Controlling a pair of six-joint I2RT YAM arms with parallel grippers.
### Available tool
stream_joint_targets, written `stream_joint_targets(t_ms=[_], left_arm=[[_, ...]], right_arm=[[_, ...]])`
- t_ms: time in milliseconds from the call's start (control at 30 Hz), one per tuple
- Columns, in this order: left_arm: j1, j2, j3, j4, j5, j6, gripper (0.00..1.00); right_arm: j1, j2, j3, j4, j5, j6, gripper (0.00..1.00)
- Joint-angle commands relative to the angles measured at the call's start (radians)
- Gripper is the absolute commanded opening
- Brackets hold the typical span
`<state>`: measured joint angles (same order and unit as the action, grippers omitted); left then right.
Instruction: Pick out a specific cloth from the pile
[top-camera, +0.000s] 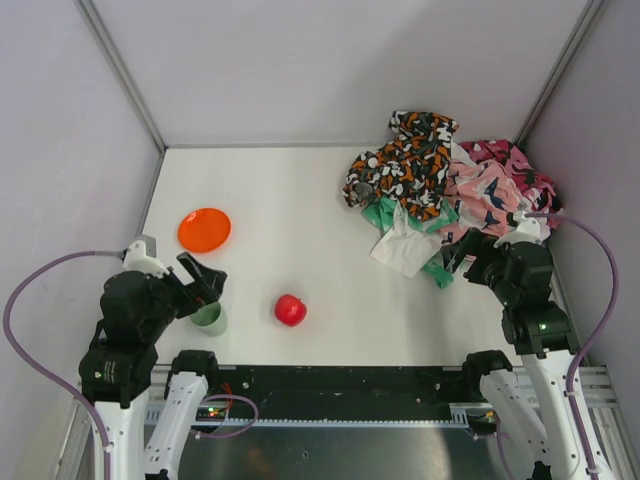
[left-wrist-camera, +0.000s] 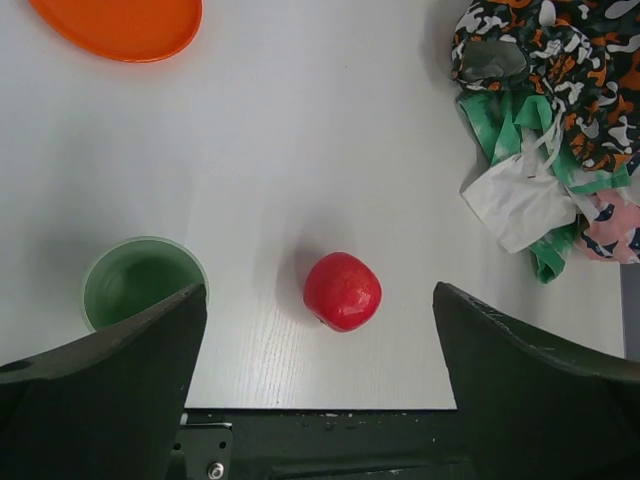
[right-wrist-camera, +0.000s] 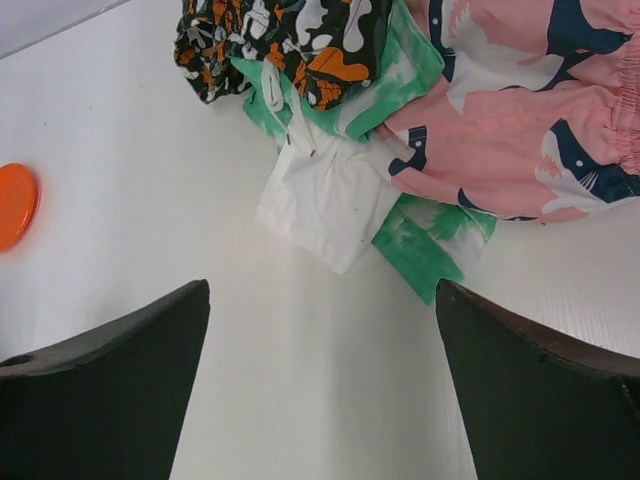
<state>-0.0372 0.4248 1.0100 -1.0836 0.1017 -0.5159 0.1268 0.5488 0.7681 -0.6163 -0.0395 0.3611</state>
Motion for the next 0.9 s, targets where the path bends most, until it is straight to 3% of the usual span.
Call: stream_joint_targets(t_ms=[0,133,300,367,467,600,733,867], left_arm=[[-0.001,0.022,0.000,0.017,0.063,-0.006,1.00],[-0.001,0.057,-0.037,0.116,0.211,-0.047,1.00],[-0.031,0.147,-0.147,0.367,0.390,-0.154,1.00],[-0.108,0.200,-0.150,0.441,0.333,-0.182,1.00],[-0.339,0.329,-0.119,0.562,0.158,-0.199,1.00],[-0.650,0.662,0.041,0.636,-0.070,-0.132,1.00],[-0.808,1.053,0.280,0.643,-0.193,-0.046,1.00],[-0.871,1.368,0.513,0.643,-0.164,-0.016,1.00]], right_arm=[[-0.004,-0.001,-0.001,0.040,-0.032,-0.029,0.99],[-0.003,0.013,-0.002,0.063,-0.059,-0.038,0.99],[0.039,0.065,0.000,0.134,-0.044,-0.048,0.99],[0.090,0.097,0.003,0.176,0.007,-0.058,0.99],[0.181,0.163,0.015,0.232,0.120,-0.074,0.99],[0.223,0.281,0.049,0.315,0.162,-0.089,0.99],[0.224,0.420,0.103,0.374,0.179,-0.097,0.99],[0.198,0.599,0.197,0.361,0.141,-0.071,0.99]])
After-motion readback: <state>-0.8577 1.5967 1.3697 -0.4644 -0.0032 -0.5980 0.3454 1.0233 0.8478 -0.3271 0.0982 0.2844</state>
